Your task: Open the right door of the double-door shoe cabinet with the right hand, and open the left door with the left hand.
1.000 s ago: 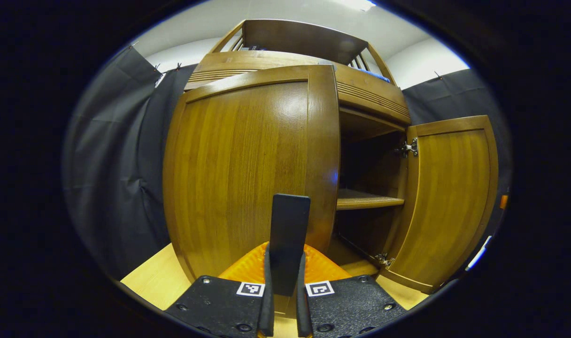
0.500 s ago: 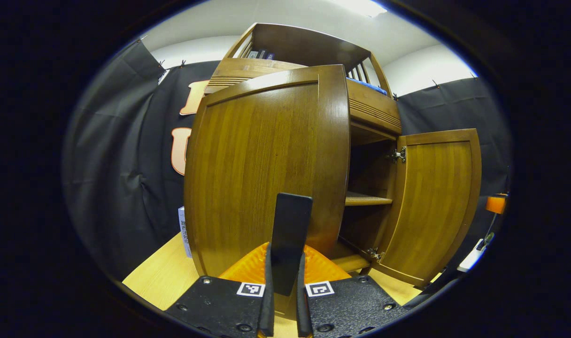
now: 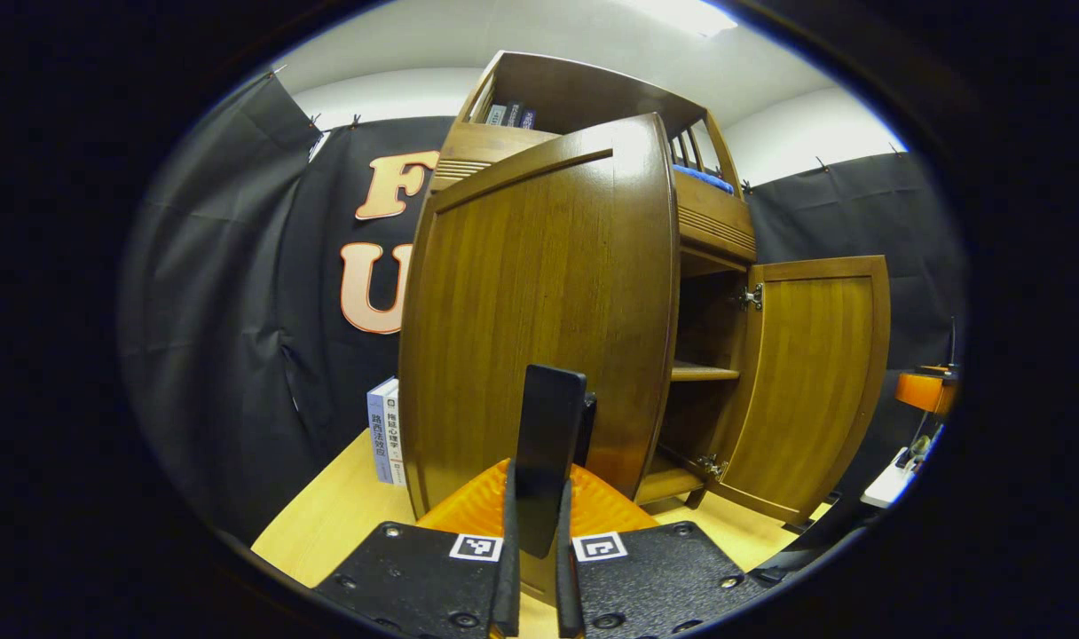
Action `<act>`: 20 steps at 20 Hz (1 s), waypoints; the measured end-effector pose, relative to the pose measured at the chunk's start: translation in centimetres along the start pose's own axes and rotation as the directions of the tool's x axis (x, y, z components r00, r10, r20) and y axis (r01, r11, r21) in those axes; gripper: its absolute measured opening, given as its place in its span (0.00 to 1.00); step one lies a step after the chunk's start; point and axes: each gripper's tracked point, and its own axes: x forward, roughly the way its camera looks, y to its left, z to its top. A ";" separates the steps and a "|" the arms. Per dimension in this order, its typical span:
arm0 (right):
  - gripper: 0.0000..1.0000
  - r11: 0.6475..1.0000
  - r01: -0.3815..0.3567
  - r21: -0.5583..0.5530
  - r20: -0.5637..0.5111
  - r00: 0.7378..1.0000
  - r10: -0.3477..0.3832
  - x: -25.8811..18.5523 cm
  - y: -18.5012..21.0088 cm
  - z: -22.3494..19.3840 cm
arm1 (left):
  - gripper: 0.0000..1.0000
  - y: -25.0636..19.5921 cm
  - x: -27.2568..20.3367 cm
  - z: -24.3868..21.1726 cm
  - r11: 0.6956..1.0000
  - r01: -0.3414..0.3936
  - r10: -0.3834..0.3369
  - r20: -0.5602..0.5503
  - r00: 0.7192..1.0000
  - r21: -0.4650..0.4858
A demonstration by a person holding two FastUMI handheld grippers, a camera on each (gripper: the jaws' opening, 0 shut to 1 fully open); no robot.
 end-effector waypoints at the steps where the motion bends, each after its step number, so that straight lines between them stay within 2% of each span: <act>1: 0.94 1.000 -0.007 0.002 -0.003 1.000 0.007 -0.1 0.8 -0.2 | 0.16 0.2 -0.1 0.0 1.000 0.000 0.000 0.003 1.000 -0.001; 8: 0.94 0.998 -0.059 -0.011 0.005 0.998 0.060 -0.1 5.1 0.4 | 0.11 3.5 -1.6 0.6 0.998 -0.059 0.059 0.009 0.998 -0.006; 9: 0.94 0.998 -0.068 -0.013 0.006 0.998 0.068 -0.2 5.6 0.4 | 0.07 4.0 -1.8 0.6 0.997 -0.074 0.074 0.010 0.997 -0.007; 10: 0.94 0.997 -0.075 -0.015 0.007 0.997 0.075 -0.2 6.1 0.5 | 0.12 4.5 -1.9 0.7 0.996 -0.089 0.090 0.011 0.996 -0.003; 12: 0.94 0.995 -0.098 -0.016 0.006 0.995 0.098 -0.4 7.2 0.4 | 0.07 5.4 -2.0 0.7 0.995 -0.103 0.103 0.008 0.995 0.014; 13: 1.00 0.994 -0.112 -0.015 0.008 0.994 0.112 -0.4 7.9 0.5 | 0.07 5.8 -2.2 0.7 0.994 -0.110 0.109 0.007 0.994 0.017; 14: 0.94 0.993 -0.121 -0.016 0.010 0.993 0.121 -0.2 8.4 0.7 | 0.07 6.1 -2.2 0.7 0.993 -0.116 0.115 0.006 0.993 0.019; 15: 0.94 0.991 -0.133 -0.020 0.016 0.991 0.134 -0.3 9.1 0.9 | 0.09 6.4 -2.3 0.7 0.992 -0.122 0.122 0.005 0.993 0.020; 16: 0.94 0.989 -0.143 -0.025 0.020 0.989 0.143 -0.3 9.6 1.1 | 0.07 6.6 -2.4 0.7 0.992 -0.125 0.125 0.003 0.992 0.020; 17: 0.94 0.987 -0.154 -0.032 0.026 0.988 0.155 -0.4 10.2 1.3 | 0.09 6.7 -2.4 0.7 0.993 -0.118 0.118 0.003 0.993 0.014; 18: 0.94 0.986 -0.163 -0.041 0.027 0.986 0.164 -0.3 10.7 1.3 | 0.03 6.4 -2.5 0.6 0.994 -0.110 0.110 0.001 0.994 0.009; 19: 0.94 0.984 -0.171 -0.048 0.028 0.985 0.172 -0.4 11.1 1.4 | 0.04 6.4 -2.5 0.6 0.994 -0.107 0.107 0.000 0.994 0.014; 20: 0.99 0.982 -0.180 -0.053 0.028 0.983 0.182 -0.5 11.5 1.4 | 0.06 6.7 -2.5 0.6 0.994 -0.110 0.110 0.002 0.994 0.025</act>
